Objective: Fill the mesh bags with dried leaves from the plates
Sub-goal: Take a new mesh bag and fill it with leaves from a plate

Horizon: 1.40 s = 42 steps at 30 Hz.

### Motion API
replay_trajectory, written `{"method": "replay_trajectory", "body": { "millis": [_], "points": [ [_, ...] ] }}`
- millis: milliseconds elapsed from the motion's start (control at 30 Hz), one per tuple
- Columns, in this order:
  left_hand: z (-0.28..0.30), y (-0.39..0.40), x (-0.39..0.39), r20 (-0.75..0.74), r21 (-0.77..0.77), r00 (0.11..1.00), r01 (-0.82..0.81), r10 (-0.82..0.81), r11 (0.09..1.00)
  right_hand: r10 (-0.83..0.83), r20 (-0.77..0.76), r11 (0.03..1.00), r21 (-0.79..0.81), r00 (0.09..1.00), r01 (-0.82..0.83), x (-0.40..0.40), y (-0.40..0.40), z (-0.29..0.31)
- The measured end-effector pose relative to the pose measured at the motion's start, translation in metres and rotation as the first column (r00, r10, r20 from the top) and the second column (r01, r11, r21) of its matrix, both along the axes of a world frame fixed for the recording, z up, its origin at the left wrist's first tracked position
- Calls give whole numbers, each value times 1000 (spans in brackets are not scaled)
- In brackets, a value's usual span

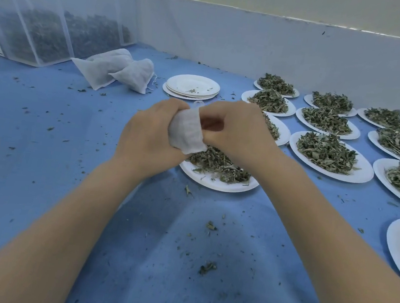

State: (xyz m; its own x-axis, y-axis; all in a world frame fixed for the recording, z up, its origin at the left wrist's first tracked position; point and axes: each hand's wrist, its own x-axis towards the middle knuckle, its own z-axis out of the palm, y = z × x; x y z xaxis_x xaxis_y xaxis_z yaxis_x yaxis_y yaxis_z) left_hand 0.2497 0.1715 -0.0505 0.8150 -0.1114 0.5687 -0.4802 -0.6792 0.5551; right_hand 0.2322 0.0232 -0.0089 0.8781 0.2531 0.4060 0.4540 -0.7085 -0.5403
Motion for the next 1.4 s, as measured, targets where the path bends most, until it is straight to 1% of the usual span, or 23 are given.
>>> {"method": "replay_trajectory", "body": {
  "millis": [100,200,300,367,433,500,567,600,633,667,733,767,800,867,933,1000,1067,1133,1233,1400],
  "points": [
    [1,-5,-4,76,18,997,20,-22,1000,-2,-10,999,-49,1000,1,-1,2,2],
    [2,-9,-8,75,21,996,48,-49,999,55,-13,993,-100,998,-56,-5,7,3],
    [5,-7,-7,42,24,996,73,-74,997,69,-43,996,-60,997,-72,-7,6,7],
    [6,-3,-5,35,75,997,59,-62,995,43,-62,997,-68,997,-47,-6,-1,11],
    [8,-1,-3,18,138,999,24,-27,990,48,-111,996,-74,993,-57,-5,-9,16],
    [8,1,-2,0,185,1000,-14,14,983,65,-160,997,-21,985,-69,-4,-15,19],
    [8,4,-1,-25,213,999,-31,37,977,35,-172,999,26,984,-31,-2,-24,22],
    [8,5,-1,-34,225,999,-29,38,974,3,-184,1000,18,983,0,-2,-29,24],
    [7,6,0,-42,236,999,-24,35,971,-39,-213,999,-29,976,34,-2,-33,26],
    [7,7,1,-49,248,998,-21,34,969,-97,-255,990,-123,962,67,-2,-37,27],
    [6,8,2,-63,263,997,-25,43,965,-242,-337,917,-386,910,101,-2,-43,26],
    [6,8,3,-67,268,997,-27,46,963,-296,-376,872,-481,878,87,-2,-45,25],
    [5,8,3,-70,271,996,-28,49,962,-327,-421,842,-537,846,59,-2,-46,24],
    [5,9,4,-73,273,996,-30,52,961,-351,-502,813,-582,791,-9,-1,-48,22],
    [4,9,4,-76,270,996,-28,50,962,-349,-531,796,-603,772,-55,1,-48,19],
    [4,9,4,-77,264,996,-25,48,964,-323,-502,789,-611,802,-64,6,-46,13],
    [3,9,3,-73,268,996,-24,45,963,-290,-478,810,-583,830,-53,9,-42,5],
    [3,9,3,-74,266,996,-22,43,964,-265,-483,836,-546,835,-50,11,-40,-1],
    [3,9,3,-76,262,996,-17,38,965,-250,-480,846,-531,841,-51,13,-40,-5],
    [2,8,4,-70,274,997,-19,40,961,-243,-406,883,-468,881,28,15,-41,-10]
  ]
}}
